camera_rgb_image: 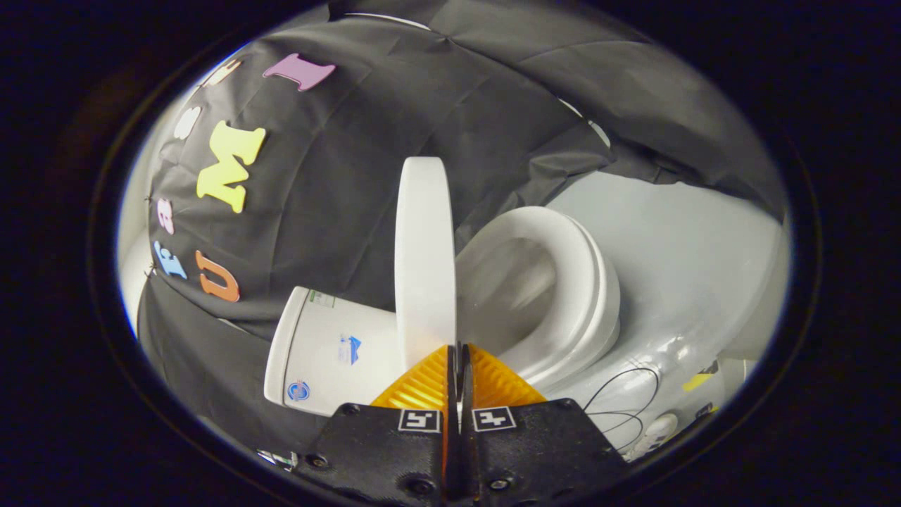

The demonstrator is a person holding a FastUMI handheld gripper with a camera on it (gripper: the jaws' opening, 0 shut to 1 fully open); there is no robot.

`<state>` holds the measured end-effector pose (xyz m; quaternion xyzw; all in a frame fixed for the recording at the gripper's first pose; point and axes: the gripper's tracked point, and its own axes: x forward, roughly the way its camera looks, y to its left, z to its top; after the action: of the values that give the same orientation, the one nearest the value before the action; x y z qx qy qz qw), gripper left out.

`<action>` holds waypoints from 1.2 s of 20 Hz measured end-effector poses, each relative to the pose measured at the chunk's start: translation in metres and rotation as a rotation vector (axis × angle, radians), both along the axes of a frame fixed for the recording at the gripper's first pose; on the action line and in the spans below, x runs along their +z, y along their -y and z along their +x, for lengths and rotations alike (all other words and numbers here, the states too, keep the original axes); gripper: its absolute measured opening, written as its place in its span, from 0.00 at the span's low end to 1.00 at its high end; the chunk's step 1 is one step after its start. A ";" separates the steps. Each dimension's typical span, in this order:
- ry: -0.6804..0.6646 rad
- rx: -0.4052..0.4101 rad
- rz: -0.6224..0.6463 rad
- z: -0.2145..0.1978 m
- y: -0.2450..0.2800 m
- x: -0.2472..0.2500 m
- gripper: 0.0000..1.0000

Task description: Open the toilet lid.

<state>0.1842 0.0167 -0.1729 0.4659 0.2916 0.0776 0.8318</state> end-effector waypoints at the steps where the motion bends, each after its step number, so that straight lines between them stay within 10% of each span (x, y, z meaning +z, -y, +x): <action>1: 0.000 -0.002 -0.004 0.000 -0.001 0.003 0.04; 24: 0.037 0.003 -0.273 -0.004 -0.042 0.058 0.04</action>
<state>0.1797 0.0588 -0.1145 0.3467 0.2849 0.0470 0.8924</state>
